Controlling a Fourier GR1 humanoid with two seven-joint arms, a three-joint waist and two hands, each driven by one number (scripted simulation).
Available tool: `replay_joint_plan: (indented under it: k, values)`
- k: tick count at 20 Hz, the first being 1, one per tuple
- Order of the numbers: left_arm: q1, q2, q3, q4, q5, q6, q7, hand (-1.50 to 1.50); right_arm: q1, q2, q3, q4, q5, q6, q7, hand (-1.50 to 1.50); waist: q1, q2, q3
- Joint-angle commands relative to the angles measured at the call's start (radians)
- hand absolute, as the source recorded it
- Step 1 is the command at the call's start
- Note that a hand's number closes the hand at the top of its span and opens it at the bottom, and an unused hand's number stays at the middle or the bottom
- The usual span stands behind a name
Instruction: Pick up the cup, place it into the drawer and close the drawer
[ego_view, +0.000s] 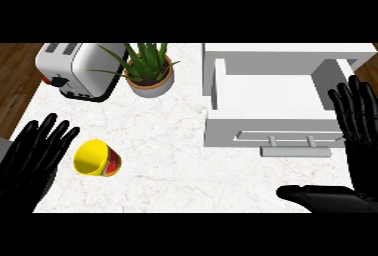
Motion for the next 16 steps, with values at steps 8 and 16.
replay_joint_plan:
  k: [8, 16]
  values:
    - [0.057, 0.045, 0.161, 0.252, 0.069, -0.196, -0.067, -1.50, -0.032, -0.012, -0.020, 0.058, 0.003, 0.043, 0.009, -1.50, -0.004, 0.001, 0.000]
    - [-0.003, -0.001, 0.187, 0.423, -0.132, -0.157, -0.173, -1.50, 0.008, 0.023, -0.018, 0.101, 0.028, 0.048, -0.101, -1.50, -0.005, 0.001, 0.000]
